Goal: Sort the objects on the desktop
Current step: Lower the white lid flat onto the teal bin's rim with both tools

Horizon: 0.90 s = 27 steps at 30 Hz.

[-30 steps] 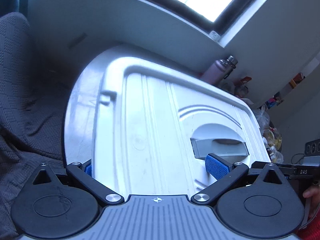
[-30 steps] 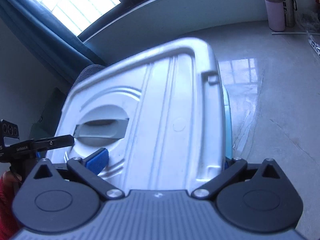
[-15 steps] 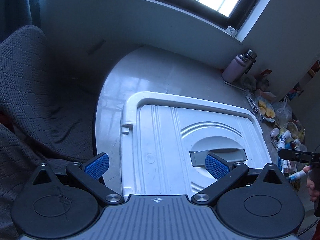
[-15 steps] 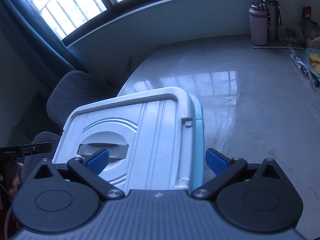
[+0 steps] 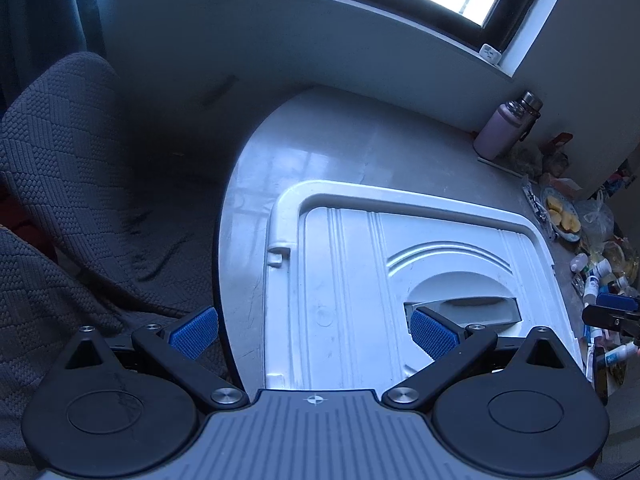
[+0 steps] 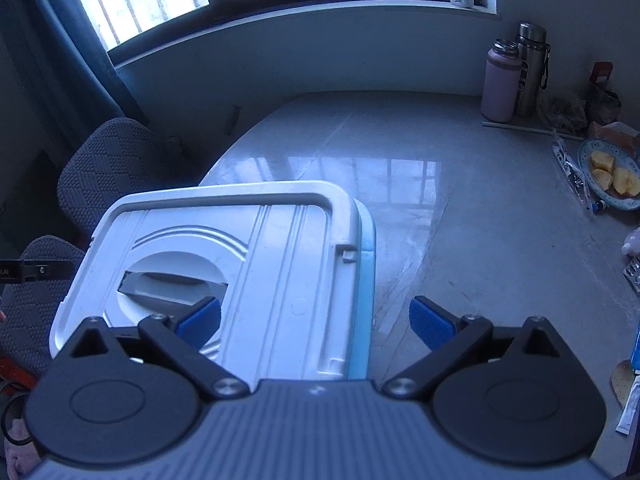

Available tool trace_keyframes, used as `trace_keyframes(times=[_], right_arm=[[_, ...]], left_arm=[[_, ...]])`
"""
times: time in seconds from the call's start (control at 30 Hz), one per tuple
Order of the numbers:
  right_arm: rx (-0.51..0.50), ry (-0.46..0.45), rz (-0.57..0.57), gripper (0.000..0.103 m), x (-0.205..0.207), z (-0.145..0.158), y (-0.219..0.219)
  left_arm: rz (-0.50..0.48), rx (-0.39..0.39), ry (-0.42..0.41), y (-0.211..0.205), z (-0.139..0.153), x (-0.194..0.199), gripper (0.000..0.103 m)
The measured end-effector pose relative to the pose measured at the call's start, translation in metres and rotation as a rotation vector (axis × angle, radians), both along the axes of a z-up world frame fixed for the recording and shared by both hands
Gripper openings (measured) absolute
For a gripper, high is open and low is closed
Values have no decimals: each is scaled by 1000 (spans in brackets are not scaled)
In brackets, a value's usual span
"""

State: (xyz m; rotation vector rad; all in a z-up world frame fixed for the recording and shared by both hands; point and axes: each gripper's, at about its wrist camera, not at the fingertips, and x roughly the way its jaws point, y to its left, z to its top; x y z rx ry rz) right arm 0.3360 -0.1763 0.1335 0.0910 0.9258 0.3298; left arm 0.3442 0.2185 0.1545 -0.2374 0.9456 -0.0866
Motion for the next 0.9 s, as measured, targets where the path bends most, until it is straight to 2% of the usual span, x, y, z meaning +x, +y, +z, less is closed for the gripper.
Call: trace_keyframes(times=[0.13, 0.2, 0.27, 0.4, 0.47, 0.63, 0.8, 0.9], right_arm=[[-37, 16, 10, 100, 4, -1, 5], [-55, 24, 25, 95, 7, -1, 8], [-75, 35, 38, 86, 10, -2, 12], [-97, 58, 38, 76, 17, -5, 16], [-93, 81, 37, 65, 22, -8, 15], [-57, 142, 19, 47, 37, -17, 8], [-37, 178, 15, 46, 45, -23, 9], [-45, 185, 30, 42, 45, -24, 15]], left_arm=[[19, 22, 23, -1, 0, 2, 103], [25, 30, 32, -1, 0, 3, 103], [32, 35, 37, -1, 2, 4, 103], [40, 42, 43, -2, 5, 7, 103], [42, 49, 49, -3, 4, 10, 103], [52, 61, 58, -7, 2, 18, 101], [59, 18, 64, -6, 0, 21, 101], [58, -12, 90, -3, -5, 26, 90]])
